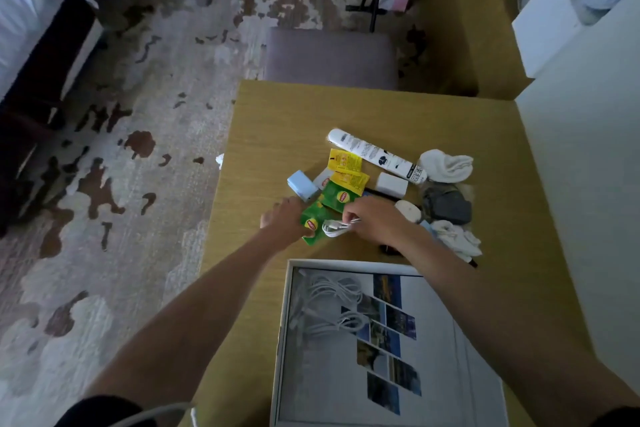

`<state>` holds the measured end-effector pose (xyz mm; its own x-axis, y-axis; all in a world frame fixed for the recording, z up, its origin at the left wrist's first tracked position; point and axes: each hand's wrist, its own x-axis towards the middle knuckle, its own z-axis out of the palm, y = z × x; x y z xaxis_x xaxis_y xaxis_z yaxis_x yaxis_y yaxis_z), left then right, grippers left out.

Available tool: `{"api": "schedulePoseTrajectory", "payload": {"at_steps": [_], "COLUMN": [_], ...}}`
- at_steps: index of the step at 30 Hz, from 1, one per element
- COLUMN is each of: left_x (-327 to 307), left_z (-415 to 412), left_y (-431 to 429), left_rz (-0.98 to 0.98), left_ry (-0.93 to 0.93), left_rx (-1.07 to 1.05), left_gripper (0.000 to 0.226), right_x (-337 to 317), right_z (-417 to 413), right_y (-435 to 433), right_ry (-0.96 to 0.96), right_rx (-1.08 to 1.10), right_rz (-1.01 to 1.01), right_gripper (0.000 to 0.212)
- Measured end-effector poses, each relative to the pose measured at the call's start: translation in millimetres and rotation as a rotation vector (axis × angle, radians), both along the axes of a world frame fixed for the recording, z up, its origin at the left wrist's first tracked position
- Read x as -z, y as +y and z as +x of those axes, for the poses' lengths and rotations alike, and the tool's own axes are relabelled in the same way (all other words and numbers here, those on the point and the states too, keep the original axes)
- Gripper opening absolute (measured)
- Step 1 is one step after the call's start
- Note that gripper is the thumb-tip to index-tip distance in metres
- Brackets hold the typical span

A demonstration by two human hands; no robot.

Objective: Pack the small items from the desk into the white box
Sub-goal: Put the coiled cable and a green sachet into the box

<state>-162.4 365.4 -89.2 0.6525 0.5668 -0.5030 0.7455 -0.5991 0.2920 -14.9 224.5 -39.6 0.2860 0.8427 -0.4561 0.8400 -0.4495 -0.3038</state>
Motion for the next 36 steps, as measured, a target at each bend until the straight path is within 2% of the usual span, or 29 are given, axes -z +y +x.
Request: {"api": "schedulePoseTrajectory", "payload": {"at_steps": [2, 4, 8, 11, 14, 16, 19, 23, 27, 30, 33, 36], "left_x": [0.4, -0.8, -16.3, -35.8, -61.3, -82.8, -113.6, -131.4, -133.7, -131.4, -123.7, -121.6], "left_z": [0.0, -0.3, -6.5, -19.8, -37.6, -47.1, -64.9, -93.3, -109.5, -119.0, -129.8, -142.9], "left_y": [2.6, 5.3, 2.7, -2.3, -10.5, -17.7, -31.7, -64.9, -100.3, -118.6, -129.8, -135.8], "left_rz": [-0.027, -0.151, -0.269, -0.303, -0.311, -0.28, -0.188, -0.18, -0.354, -0.346, -0.294, -0.202], "left_ry": [-0.02, -0.101, -0.148, -0.272, -0.481, -0.615, -0.698, -0.799, -0.884, -0.832, -0.775, -0.748], "left_rx": [-0.012, -0.034, -0.063, -0.132, -0.212, -0.272, -0.327, -0.317, -0.344, -0.323, -0.274, -0.3], "left_gripper": [0.072, 0.058, 0.024, 0.031, 0.032, 0.033, 0.032, 0.041, 0.035, 0.031, 0.027, 0.027], "right_x": [-0.5, -1.8, -15.9, -38.7, -62.9, -79.0, -99.9, -118.5, -116.1, -99.8, -79.1, -61.0], "right_z": [4.8, 7.7, 13.1, 13.1, 8.1, 1.2, -15.2, -38.6, -51.1, -61.9, -81.3, -106.0], "right_y": [-7.0, -13.4, -26.0, -41.2, -57.5, -67.0, -78.5, -97.3, -124.1, -147.3, -165.5, -170.6], "right_ry": [0.035, 0.138, 0.381, 0.574, 0.732, 0.765, 0.792, 0.756, 0.651, 0.475, 0.35, 0.207], "right_rx": [0.035, 0.102, 0.221, 0.294, 0.415, 0.44, 0.374, 0.244, 0.142, 0.105, 0.086, -0.016], "right_rz": [0.02, 0.052, 0.164, 0.289, 0.41, 0.485, 0.583, 0.667, 0.615, 0.553, 0.484, 0.351], "right_gripper": [0.012, 0.012, 0.029, 0.025, 0.021, 0.019, 0.013, 0.01, 0.005, 0.004, 0.018, 0.017]}}
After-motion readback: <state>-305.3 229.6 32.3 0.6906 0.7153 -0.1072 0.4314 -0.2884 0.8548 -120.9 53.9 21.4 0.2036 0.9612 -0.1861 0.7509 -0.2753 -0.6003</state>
